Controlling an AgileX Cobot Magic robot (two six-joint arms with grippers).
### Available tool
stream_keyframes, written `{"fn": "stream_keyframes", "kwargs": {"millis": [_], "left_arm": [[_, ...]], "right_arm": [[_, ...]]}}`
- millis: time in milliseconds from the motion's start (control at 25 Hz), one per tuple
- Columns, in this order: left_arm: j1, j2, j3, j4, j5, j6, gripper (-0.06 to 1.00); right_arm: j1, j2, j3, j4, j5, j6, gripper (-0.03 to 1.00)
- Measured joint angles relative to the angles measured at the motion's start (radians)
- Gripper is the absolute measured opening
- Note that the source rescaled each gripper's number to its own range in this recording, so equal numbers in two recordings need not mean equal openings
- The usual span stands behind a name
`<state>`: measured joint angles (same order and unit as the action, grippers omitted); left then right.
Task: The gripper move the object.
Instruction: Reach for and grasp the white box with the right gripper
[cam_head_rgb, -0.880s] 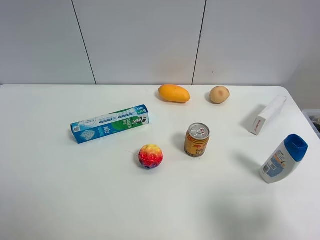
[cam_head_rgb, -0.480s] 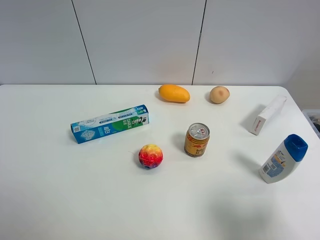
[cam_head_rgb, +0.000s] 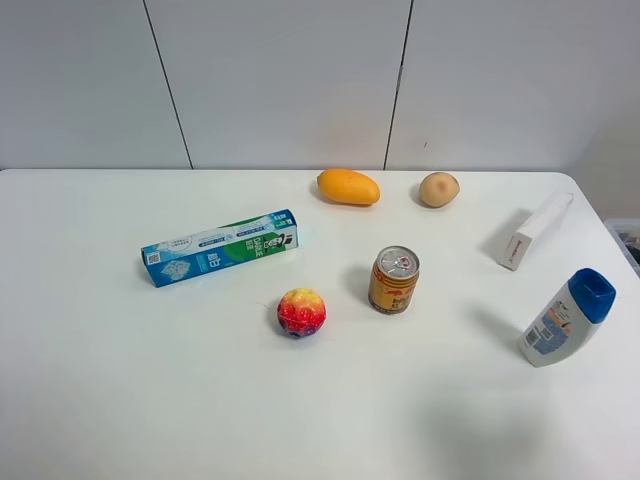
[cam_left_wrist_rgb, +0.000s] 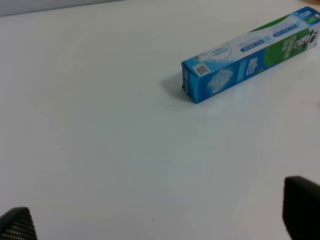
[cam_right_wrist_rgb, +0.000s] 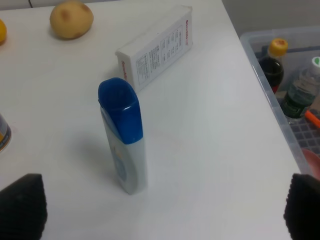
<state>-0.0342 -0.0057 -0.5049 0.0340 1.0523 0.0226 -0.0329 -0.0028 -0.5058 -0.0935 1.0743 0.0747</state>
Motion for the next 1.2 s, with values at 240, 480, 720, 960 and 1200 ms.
{"fn": "stream_keyframes", "kwargs": {"millis": [240, 480, 720, 960, 1200], "left_arm": [[0.000, 0.000, 0.000, 0.000, 0.000, 0.000, 1.00], [0.000, 0.000, 0.000, 0.000, 0.000, 0.000, 1.00], [0.000, 0.000, 0.000, 0.000, 0.000, 0.000, 1.00], [0.000, 0.000, 0.000, 0.000, 0.000, 0.000, 1.00], [0.000, 0.000, 0.000, 0.000, 0.000, 0.000, 1.00]], "right_arm": [[0.000, 0.000, 0.000, 0.000, 0.000, 0.000, 0.94], [0.000, 0.000, 0.000, -0.002, 0.000, 0.017, 0.94], [0.000, 0.188, -0.126, -0.020, 0.000, 0.155, 0.94], [0.000, 0.589, -0.384, -0.044, 0.000, 0.278, 0.94], [0.000, 1.048, -0.649, -0.044, 0.046, 0.310, 0.94]]}}
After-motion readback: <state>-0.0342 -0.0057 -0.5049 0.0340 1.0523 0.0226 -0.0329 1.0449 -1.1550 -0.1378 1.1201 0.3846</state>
